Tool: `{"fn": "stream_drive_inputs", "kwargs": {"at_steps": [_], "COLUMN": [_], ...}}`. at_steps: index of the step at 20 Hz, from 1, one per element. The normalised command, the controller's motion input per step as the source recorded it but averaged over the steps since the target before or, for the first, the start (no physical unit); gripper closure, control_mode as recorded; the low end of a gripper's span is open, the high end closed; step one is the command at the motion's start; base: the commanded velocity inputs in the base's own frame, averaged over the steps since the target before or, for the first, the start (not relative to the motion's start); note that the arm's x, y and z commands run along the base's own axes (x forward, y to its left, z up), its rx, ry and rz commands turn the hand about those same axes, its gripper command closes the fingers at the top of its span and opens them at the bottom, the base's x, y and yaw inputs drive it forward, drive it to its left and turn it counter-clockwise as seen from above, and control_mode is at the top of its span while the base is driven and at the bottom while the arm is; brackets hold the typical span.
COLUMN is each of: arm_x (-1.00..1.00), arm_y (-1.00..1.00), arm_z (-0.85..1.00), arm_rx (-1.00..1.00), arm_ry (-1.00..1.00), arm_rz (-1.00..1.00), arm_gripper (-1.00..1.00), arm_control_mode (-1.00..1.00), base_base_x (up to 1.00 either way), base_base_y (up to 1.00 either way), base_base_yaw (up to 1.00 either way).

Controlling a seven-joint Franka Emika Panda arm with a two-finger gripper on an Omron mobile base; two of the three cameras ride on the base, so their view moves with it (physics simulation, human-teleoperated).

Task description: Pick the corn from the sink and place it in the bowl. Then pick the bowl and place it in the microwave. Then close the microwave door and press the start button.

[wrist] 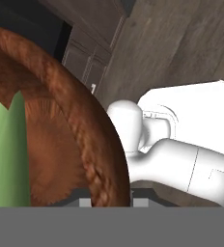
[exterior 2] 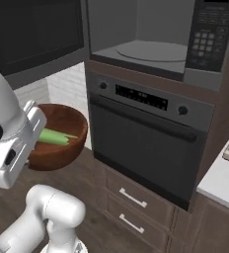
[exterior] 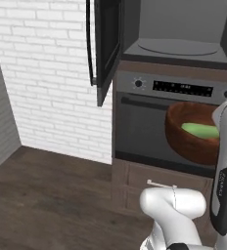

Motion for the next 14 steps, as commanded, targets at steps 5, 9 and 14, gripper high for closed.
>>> {"fn": "stream_drive_inputs", "kwargs": {"at_steps": [5,9,14], "arm_x": [0.00,0.00,0.00], "arm_y": [0.00,0.00,0.00], "arm_z": [0.00,0.00,0.00], "arm_rx": [0.00,0.00,0.00], "arm_ry": [0.00,0.00,0.00], "arm_rz": [0.00,0.00,0.00], "arm_gripper": [1.00,1.00,1.00], "arm_control_mode": [1.00,1.00,1.00], "base_base_x": [0.03,0.07,0.08], "base_base_y": [-0.23,-0.28,-0.35], "base_base_yaw": [0.20,0.22,0.22]}}
